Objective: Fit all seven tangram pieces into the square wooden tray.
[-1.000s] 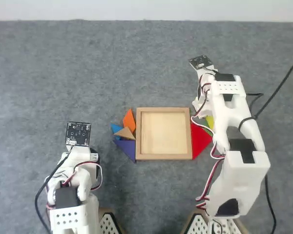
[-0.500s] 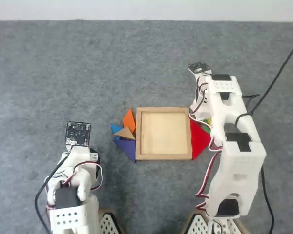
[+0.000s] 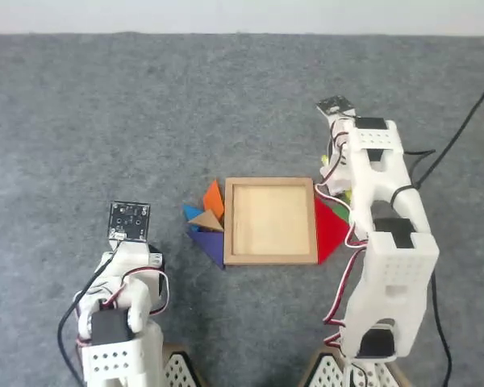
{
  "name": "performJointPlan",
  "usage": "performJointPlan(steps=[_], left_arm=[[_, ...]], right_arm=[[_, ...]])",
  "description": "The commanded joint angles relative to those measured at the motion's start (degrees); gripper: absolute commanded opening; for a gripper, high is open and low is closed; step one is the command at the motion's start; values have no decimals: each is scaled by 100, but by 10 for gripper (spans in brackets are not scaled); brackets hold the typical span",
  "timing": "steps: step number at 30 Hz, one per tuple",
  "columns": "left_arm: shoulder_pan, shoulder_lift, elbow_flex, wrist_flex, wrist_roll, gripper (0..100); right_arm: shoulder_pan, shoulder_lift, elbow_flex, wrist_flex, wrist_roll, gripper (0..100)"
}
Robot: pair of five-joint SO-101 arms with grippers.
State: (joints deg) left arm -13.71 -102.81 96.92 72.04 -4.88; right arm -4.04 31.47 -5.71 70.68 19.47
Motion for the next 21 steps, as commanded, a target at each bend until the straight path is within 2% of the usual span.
performJointPlan(steps=[1,4,9,12,21], left_arm=[[-26,-123,-48,18,44,68],[-26,-123,-48,18,44,68],[-26,-123,-48,18,44,68],[-26,-123,-48,18,44,68],[-26,-123,-48,18,44,68]], right_arm=[[-75,22,-105,48,53,157],[-75,13,-105,66,35,132],[-66,-251,-88,48,-114,36],[-66,-435,-79,-101,-343,36],[-57,-505,-105,-611,-378,8]])
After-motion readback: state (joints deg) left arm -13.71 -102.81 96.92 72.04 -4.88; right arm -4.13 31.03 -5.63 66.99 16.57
